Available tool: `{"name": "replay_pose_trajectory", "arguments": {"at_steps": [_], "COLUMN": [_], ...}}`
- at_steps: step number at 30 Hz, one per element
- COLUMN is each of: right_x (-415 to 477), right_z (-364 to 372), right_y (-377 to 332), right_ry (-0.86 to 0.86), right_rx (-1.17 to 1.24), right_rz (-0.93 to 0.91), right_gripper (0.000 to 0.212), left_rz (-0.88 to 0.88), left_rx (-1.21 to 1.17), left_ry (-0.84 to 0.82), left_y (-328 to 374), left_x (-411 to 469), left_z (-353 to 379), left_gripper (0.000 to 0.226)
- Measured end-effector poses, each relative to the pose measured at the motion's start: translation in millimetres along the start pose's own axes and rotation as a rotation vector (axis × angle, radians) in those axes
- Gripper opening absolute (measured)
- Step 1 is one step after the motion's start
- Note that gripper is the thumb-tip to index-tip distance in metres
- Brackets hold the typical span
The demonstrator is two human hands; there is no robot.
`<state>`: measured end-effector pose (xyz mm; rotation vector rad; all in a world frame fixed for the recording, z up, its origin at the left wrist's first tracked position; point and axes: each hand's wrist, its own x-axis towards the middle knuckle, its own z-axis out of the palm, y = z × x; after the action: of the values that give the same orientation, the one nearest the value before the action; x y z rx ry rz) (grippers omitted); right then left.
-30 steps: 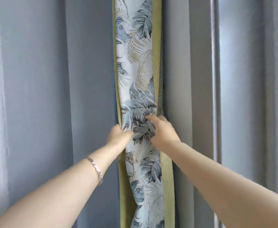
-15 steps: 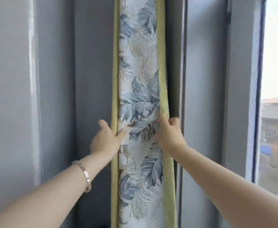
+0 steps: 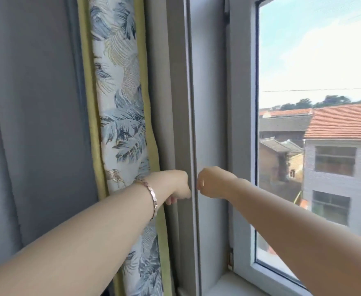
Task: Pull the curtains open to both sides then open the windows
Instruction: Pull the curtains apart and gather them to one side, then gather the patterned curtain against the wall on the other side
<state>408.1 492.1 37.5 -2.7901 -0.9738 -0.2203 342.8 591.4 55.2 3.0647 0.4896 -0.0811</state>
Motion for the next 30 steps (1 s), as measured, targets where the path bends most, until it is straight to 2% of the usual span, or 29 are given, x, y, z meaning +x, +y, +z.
{"name": "replay_pose_trajectory", "arguments": {"at_steps": [6, 10, 15, 21, 30], "right_x": [-78, -153, -255, -396, -619], "right_z": [-9, -26, -47, -71, -116], "right_y": [54, 87, 127, 158, 194], "right_ry": [-0.066, 0.029, 0.082, 0.127, 0.193], "right_rx": [0.014, 0.06, 0.066, -0.043, -0.12], "right_rz": [0.342, 0.502, 0.737, 1.005, 1.358], "right_gripper": [0.03, 0.024, 0.022, 0.025, 0.025], "left_rz": [0.275, 0.471, 0.764, 1.068, 1.404], "left_rx": [0.022, -0.012, -0.104, -0.115, -0.18], "left_ry": [0.131, 0.195, 0.153, 0.058, -0.042], "left_y": [55, 111, 199, 316, 465], "left_x": [-4, -33, -77, -163, -333], "left_z": [16, 24, 38, 60, 86], "left_gripper": [0.019, 0.017, 0.022, 0.026, 0.019]}}
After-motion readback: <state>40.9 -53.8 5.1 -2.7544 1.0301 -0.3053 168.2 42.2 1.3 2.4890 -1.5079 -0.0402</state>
